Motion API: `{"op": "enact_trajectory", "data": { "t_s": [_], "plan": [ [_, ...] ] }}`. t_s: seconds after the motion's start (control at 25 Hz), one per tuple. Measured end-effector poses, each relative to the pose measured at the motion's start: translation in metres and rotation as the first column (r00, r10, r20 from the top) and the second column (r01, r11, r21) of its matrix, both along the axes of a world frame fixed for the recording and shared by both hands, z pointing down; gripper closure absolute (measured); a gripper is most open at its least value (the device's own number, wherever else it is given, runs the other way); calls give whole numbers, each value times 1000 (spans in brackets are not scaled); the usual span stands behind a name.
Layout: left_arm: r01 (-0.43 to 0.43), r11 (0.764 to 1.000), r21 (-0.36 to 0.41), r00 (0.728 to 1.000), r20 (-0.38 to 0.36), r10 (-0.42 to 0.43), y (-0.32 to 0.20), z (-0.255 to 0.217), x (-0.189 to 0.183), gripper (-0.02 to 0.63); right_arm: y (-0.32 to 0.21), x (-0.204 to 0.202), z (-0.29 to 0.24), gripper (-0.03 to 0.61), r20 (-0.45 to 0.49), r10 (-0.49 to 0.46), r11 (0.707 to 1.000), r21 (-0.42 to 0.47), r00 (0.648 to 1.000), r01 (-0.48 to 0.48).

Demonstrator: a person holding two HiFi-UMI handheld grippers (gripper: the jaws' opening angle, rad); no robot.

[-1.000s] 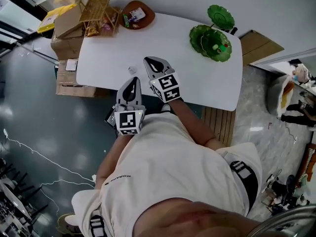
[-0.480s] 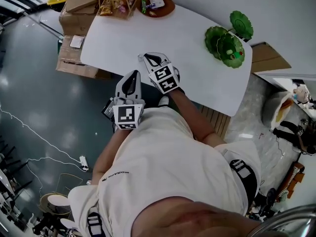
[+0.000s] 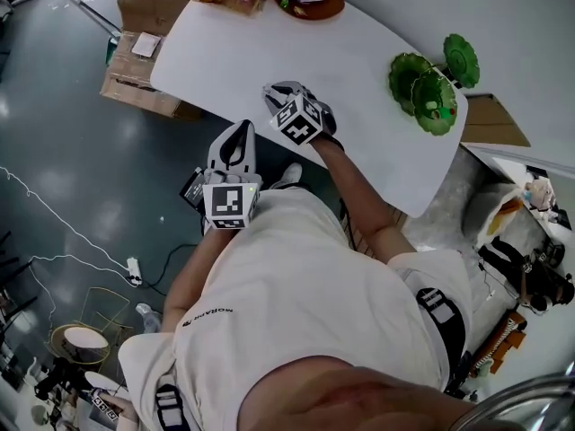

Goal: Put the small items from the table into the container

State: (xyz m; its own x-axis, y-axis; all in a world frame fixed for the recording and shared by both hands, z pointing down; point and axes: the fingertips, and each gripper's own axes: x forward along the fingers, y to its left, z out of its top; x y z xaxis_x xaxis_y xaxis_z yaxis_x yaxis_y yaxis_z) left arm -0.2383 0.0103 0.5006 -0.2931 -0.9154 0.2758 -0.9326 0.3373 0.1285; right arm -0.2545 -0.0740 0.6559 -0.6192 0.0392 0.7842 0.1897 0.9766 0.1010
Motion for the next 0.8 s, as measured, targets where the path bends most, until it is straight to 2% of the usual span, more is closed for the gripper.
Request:
{"op": "enact_trajectory", "data": {
  "t_s": [0.12, 0.28, 0.68, 0.8],
  "plan": [
    [18, 1000, -8, 1000, -11, -18, 6, 5, -6, 611, 1, -5, 16, 474, -64, -80, 996, 31, 995, 83],
    [37, 999, -14, 999, -29, -37, 10, 9, -9, 611, 5, -9, 34, 449, -131, -165, 985, 31, 977, 171],
    [41, 999, -21, 998, -48, -42, 15, 17, -14, 611, 7, -18, 67, 408, -247, -285, 951, 53, 926, 306],
    [31, 999, -18, 999, -45, -31, 14, 16, -11, 611, 3, -21, 75, 408, -262, -286, 950, 44, 922, 308]
  ]
}}
